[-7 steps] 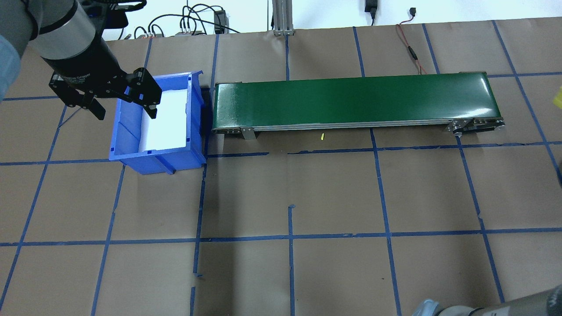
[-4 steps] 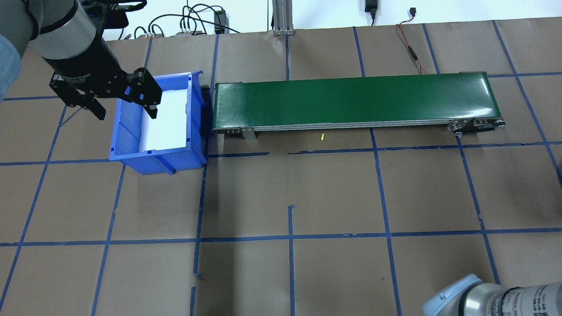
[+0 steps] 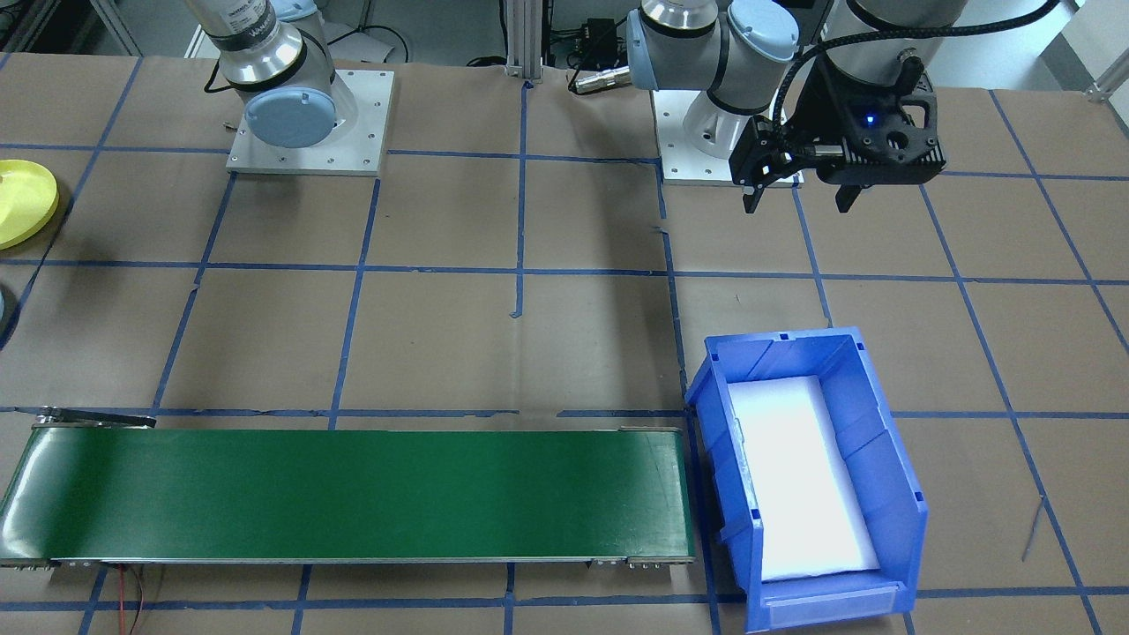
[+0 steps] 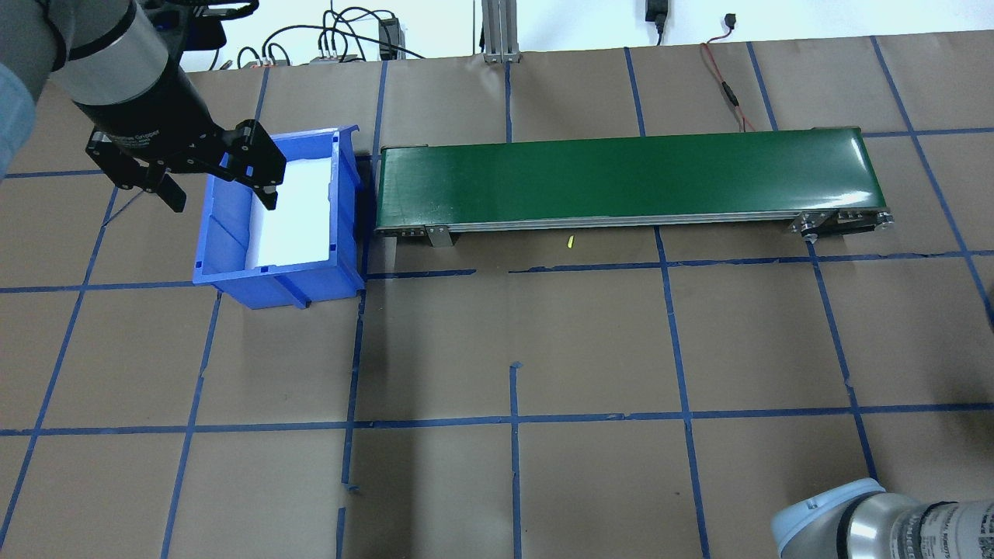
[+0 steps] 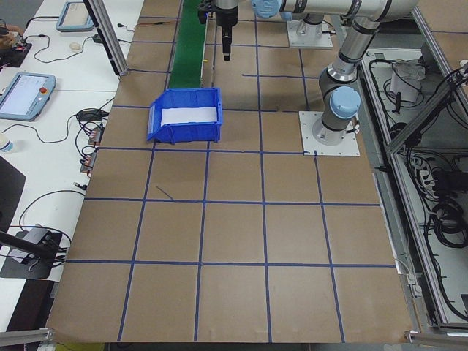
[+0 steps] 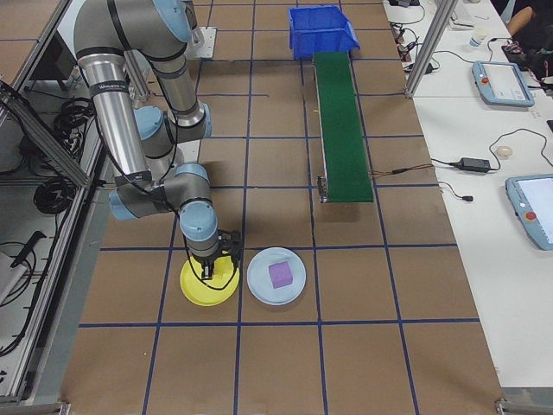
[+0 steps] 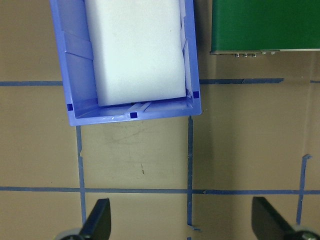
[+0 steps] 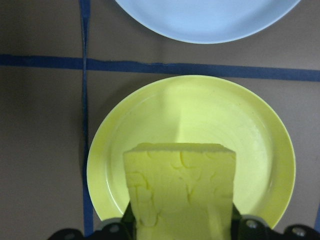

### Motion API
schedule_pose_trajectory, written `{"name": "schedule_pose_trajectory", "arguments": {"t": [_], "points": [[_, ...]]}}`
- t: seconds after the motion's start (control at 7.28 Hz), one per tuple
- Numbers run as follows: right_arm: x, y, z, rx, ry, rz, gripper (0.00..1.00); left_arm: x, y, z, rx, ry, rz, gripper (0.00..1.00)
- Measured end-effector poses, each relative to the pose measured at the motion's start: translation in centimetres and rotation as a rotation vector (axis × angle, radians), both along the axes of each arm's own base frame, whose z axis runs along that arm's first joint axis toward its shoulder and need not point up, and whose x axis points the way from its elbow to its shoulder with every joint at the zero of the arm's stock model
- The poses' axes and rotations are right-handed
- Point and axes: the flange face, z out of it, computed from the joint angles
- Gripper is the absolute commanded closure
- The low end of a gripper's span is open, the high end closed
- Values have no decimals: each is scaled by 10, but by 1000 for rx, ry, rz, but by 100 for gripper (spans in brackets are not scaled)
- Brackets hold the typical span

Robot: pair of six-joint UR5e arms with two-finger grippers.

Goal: Move block left to right into plate

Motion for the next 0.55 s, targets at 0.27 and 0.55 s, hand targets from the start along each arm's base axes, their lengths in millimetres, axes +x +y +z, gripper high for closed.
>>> {"name": "schedule_pose_trajectory", "arguments": {"t": [0.27,0.55], "points": [[-1,-3,2,-30,-3,9,0,0,0,0,0,0,0,0],[5,-26,14,-52,20,75,0,0,0,0,1,0,0,0]]}}
